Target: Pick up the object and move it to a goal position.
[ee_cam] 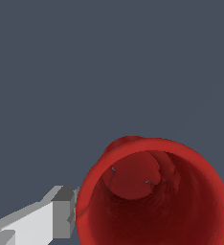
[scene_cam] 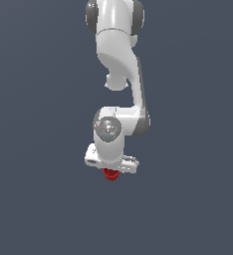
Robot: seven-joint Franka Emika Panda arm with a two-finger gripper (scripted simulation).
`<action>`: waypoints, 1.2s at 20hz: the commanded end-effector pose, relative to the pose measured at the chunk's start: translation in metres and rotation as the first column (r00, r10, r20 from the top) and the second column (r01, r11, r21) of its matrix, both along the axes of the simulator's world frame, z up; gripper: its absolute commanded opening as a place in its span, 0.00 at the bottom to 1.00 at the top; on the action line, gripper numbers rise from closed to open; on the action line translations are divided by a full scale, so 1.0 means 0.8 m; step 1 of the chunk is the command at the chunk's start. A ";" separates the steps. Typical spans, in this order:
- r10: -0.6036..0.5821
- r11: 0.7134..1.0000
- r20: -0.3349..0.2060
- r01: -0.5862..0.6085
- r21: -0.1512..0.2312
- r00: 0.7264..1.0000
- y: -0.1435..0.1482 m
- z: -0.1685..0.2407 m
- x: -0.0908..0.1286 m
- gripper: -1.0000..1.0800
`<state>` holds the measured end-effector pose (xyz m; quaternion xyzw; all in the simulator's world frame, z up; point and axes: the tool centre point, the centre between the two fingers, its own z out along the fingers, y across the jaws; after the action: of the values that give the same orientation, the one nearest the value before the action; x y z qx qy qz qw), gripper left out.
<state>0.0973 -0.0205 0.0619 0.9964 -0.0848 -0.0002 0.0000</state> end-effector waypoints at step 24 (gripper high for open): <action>-0.001 1.000 -0.001 0.001 0.000 1.000 0.000 -0.010 -0.003 0.00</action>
<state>0.0953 -0.0204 0.0495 0.9964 -0.0852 -0.0021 0.0001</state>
